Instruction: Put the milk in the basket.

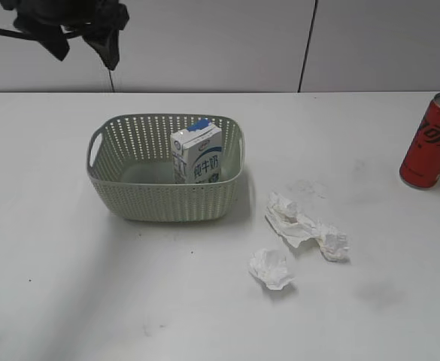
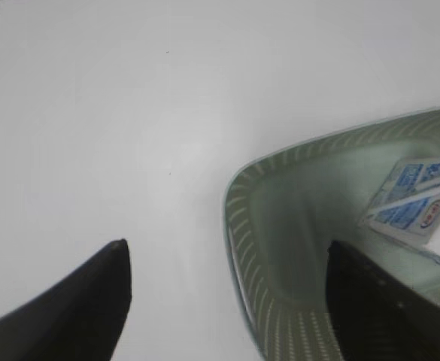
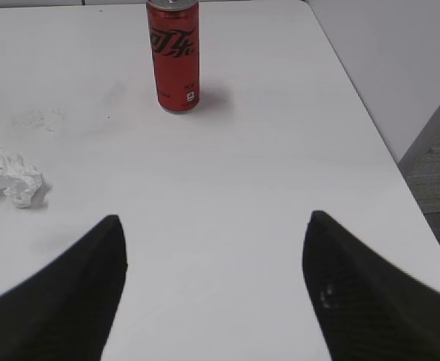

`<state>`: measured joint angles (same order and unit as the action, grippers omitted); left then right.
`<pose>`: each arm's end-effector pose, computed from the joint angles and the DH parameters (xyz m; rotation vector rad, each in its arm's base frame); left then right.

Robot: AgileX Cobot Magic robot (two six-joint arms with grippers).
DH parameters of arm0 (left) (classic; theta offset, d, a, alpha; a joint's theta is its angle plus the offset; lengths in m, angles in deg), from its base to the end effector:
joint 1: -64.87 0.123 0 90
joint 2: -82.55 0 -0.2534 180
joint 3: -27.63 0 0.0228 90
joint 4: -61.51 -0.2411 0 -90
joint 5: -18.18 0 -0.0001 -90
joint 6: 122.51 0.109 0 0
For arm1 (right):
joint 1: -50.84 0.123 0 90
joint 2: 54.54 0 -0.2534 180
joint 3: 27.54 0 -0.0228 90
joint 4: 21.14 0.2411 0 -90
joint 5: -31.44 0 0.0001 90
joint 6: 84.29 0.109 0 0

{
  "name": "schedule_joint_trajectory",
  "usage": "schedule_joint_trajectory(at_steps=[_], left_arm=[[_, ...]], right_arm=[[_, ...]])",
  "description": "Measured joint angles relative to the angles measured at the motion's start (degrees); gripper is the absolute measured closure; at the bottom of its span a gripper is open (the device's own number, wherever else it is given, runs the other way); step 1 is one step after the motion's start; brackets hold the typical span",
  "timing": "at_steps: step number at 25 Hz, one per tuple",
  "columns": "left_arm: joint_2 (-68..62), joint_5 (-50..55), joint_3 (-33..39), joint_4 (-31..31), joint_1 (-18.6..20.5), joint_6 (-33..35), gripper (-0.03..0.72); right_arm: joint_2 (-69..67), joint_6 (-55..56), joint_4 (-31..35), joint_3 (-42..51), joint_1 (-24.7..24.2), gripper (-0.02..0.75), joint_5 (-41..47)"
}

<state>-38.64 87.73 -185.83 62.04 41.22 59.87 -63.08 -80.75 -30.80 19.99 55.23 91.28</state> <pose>0.3782 -0.1666 0.2715 0.6176 2.6811 -0.1146 0.0351 -0.0132 0.2675 -0.0083 2.0135 -0.1130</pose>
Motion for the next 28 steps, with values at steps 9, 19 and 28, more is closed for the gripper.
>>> schedule_joint_trajectory(at_steps=[9,19,28], left_arm=[[9.4,0.0,12.8,1.1,5.7,-1.7,0.099],[27.6,0.1,38.9,0.9,10.0,-2.0,0.099],[46.6,-1.9,61.5,3.0,11.0,-2.0,0.099]], right_arm=[[0.0,0.0,0.0,0.0,0.0,0.154,0.0],[0.0,0.0,0.0,0.0,0.0,0.154,0.0],[0.0,0.0,0.0,0.0,0.0,0.154,0.0]])
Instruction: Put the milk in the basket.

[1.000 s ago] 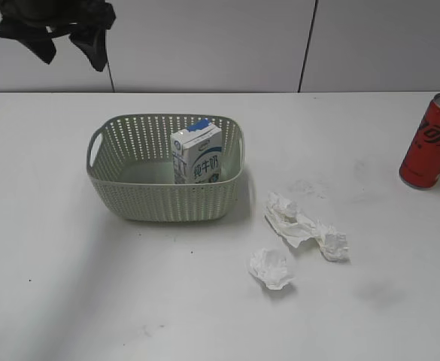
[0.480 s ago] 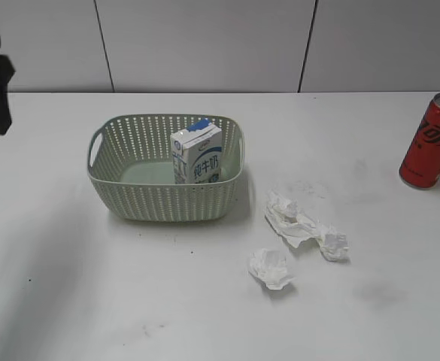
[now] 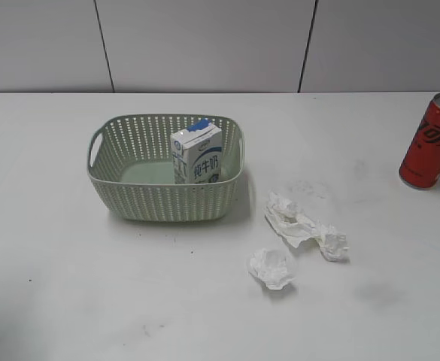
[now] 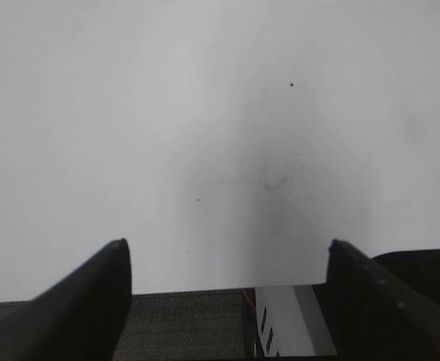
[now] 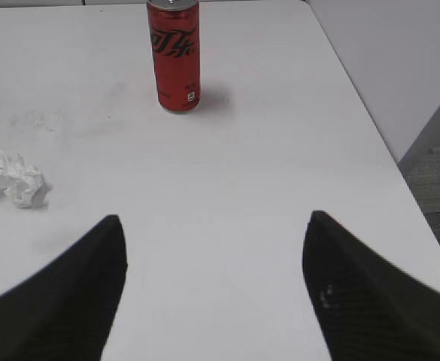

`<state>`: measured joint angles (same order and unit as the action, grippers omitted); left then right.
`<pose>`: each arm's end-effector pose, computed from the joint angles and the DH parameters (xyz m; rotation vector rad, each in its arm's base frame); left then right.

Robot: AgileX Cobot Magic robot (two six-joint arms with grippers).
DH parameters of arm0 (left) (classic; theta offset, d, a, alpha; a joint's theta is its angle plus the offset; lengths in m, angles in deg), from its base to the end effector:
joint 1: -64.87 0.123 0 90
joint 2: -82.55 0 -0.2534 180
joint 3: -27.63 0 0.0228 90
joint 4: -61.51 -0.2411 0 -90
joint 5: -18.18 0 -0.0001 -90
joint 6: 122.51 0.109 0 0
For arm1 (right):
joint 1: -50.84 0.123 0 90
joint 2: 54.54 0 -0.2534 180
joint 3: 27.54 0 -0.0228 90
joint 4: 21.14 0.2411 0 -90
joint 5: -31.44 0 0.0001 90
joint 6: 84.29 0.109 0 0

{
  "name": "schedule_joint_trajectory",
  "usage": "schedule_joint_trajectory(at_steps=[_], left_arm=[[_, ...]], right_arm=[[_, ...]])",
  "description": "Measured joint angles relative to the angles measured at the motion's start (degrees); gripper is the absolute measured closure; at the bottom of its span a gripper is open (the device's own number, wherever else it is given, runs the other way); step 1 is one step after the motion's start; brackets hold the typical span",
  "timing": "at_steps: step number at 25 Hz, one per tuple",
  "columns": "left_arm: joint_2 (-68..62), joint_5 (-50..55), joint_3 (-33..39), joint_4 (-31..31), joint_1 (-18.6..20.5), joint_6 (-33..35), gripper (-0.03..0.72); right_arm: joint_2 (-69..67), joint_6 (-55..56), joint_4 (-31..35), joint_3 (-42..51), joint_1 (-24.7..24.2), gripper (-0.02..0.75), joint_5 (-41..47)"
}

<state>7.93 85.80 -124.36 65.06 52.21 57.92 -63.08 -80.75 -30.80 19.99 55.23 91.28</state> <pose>0.1854 -0.0481 0.2296 0.3116 2.9602 -0.1148 0.0351 -0.0132 0.2675 -0.0083 2.0135 -0.1130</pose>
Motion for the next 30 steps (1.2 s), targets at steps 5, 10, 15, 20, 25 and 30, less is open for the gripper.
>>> schedule_joint_trajectory(at_steps=[5,10,15,20,25,30], left_arm=[[10.7,-1.1,7.9,0.0,0.0,0.0,0.099],[21.1,-2.6,15.0,0.0,0.0,0.0,0.099],[29.9,-3.8,20.4,0.3,0.0,0.0,0.099],[37.2,-5.0,20.6,0.5,0.0,0.0,0.099],[43.1,-5.2,20.6,0.5,0.0,0.0,0.099],[49.3,-5.2,20.8,0.5,0.0,0.0,0.099]], right_arm=[[0.0,0.0,0.0,0.0,0.0,0.154,0.0],[0.0,0.0,0.0,0.0,0.0,0.154,0.0],[0.0,0.0,0.0,0.0,0.0,0.154,0.0],[0.0,0.0,0.0,0.0,0.0,0.154,0.0],[0.0,0.0,0.0,0.0,0.0,0.154,0.0],[0.0,0.0,0.0,0.0,0.0,0.154,0.0]])
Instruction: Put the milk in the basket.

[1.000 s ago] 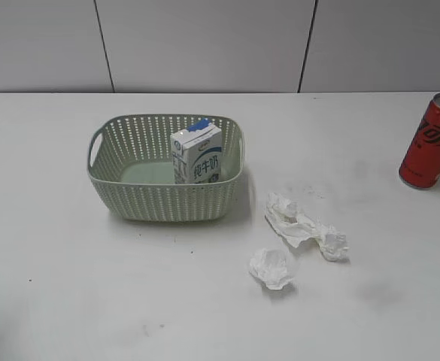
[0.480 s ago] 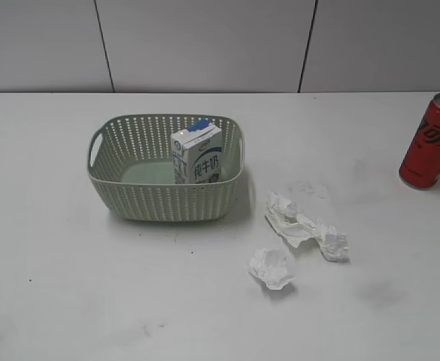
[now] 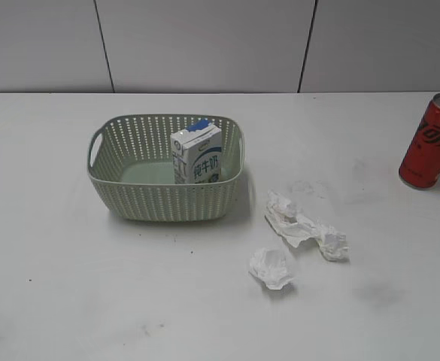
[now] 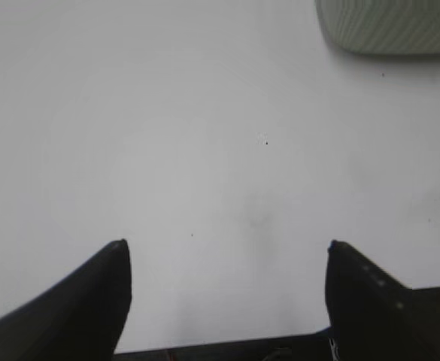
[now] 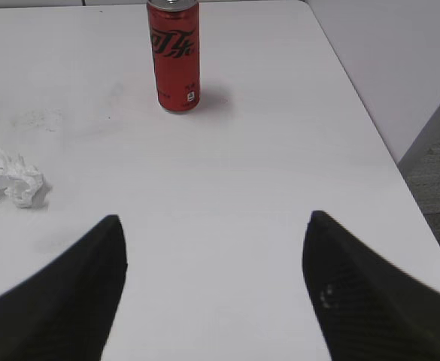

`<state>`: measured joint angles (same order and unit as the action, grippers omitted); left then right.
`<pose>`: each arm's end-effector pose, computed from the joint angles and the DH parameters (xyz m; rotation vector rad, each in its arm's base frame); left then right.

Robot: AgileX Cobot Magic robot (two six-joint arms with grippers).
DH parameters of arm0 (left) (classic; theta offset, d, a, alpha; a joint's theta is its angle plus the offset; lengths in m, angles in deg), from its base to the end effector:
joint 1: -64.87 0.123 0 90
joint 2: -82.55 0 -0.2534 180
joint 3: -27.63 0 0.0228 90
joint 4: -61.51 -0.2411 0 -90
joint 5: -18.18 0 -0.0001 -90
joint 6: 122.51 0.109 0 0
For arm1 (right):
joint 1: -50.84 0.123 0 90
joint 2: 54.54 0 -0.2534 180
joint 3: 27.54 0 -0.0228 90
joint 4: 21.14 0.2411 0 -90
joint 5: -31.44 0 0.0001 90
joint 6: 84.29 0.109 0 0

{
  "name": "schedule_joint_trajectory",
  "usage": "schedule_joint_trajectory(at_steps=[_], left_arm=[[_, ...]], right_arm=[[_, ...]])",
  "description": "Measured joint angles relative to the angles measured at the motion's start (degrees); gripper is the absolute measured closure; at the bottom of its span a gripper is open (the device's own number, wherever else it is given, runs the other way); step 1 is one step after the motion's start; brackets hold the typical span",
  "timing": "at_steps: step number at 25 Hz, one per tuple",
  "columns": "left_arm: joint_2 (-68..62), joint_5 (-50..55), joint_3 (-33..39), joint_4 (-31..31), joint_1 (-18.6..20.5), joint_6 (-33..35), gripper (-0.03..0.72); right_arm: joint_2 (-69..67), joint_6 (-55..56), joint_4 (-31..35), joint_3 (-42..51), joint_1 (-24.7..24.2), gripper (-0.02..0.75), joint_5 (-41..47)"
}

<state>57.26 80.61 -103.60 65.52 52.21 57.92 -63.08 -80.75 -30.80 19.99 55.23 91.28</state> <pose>0.0681 -0.0222 0.2405 0.2631 2.3731 -0.1905 0.0351 -0.0132 0.2675 -0.0083 2.0135 -0.1130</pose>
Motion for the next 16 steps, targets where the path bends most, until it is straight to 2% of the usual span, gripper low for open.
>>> schedule_joint_trajectory(at_steps=[10,16], left_arm=[[15.5,0.0,0.2,-0.1,0.0,0.0,0.099],[16.8,0.1,0.2,-0.1,0.3,0.0,0.099]], right_arm=[[0.0,0.0,0.0,0.0,0.0,0.154,0.0],[0.0,0.0,0.0,0.0,0.0,0.154,0.0]])
